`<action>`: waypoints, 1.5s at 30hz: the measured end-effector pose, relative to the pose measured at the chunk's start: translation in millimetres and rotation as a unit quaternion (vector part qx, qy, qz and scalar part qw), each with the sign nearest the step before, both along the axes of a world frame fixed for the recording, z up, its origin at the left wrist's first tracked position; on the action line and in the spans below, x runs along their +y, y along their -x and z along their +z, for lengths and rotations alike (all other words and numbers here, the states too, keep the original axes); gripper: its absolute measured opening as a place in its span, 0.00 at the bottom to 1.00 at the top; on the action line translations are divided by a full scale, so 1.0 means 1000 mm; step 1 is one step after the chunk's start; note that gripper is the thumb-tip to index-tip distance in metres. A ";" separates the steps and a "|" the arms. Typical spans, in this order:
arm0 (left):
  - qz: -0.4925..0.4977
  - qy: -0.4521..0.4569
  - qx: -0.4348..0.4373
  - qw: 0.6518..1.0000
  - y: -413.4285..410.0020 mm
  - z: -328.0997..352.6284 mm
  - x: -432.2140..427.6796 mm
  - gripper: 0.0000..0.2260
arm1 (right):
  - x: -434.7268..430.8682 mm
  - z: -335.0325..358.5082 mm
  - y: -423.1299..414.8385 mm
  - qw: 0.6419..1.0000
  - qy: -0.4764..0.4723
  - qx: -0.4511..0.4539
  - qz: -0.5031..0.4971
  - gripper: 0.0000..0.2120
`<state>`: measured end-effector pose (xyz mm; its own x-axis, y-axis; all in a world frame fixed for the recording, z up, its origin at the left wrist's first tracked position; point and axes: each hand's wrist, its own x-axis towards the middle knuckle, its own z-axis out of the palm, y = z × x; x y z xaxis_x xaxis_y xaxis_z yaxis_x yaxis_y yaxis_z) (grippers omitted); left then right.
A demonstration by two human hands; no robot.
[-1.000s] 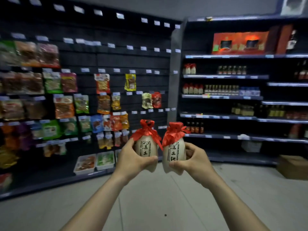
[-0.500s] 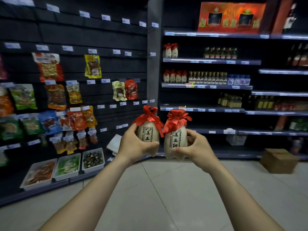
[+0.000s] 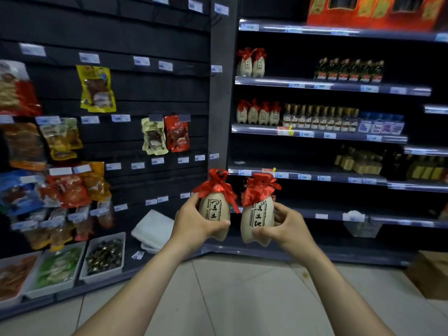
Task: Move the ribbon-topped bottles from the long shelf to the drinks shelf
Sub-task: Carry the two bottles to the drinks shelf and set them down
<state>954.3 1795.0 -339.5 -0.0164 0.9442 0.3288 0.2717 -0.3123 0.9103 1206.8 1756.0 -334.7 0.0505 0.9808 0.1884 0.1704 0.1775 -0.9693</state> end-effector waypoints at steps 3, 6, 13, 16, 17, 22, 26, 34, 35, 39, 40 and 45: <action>-0.005 0.002 -0.012 1.000 -0.015 -0.008 0.086 0.35 | 0.084 -0.006 -0.013 1.000 -0.002 -0.004 0.005 0.30; -0.013 0.009 -0.016 1.000 -0.027 -0.008 0.178 0.37 | 0.172 -0.003 -0.023 1.000 -0.012 -0.014 0.004 0.29; -0.023 0.013 -0.009 1.000 -0.057 0.004 0.345 0.37 | 0.336 0.011 -0.053 0.999 -0.021 -0.017 -0.027 0.27; -0.030 0.007 -0.003 1.000 -0.069 0.011 0.397 0.39 | 0.393 0.016 -0.065 0.998 -0.031 -0.013 -0.048 0.29; -0.032 0.008 -0.006 0.999 -0.073 0.013 0.414 0.39 | 0.411 0.019 -0.068 0.998 -0.038 -0.015 -0.051 0.29; -0.024 -0.002 -0.015 1.000 -0.098 0.029 0.504 0.37 | 0.502 0.032 -0.085 0.994 -0.071 -0.018 -0.075 0.30; -0.019 -0.035 -0.009 0.999 -0.128 0.049 0.583 0.36 | 0.583 0.040 -0.110 0.991 -0.096 -0.013 -0.096 0.28; -0.017 -0.072 -0.040 0.996 -0.201 0.087 0.752 0.32 | 0.754 0.074 -0.176 0.984 -0.144 -0.023 -0.100 0.29; -0.018 -0.081 -0.040 0.996 -0.210 0.093 0.771 0.31 | 0.772 0.080 -0.181 0.982 -0.154 -0.029 -0.102 0.29; -0.010 -0.106 -0.036 0.994 -0.234 0.111 0.832 0.32 | 0.836 0.098 -0.201 0.977 -0.178 -0.049 -0.110 0.30; -0.006 -0.110 -0.030 0.993 -0.239 0.112 0.845 0.32 | 0.849 0.098 -0.206 0.977 -0.178 -0.049 -0.111 0.31; 0.014 -0.111 0.004 0.994 -0.254 0.100 0.888 0.33 | 0.894 0.085 -0.219 0.976 -0.172 -0.065 -0.113 0.30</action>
<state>1207.8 2682.8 -239.3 -0.0387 0.8476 0.5292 0.2902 -0.4972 0.8177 1426.1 2650.0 -249.8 0.2123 0.8252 0.5235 0.3602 0.4319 -0.8269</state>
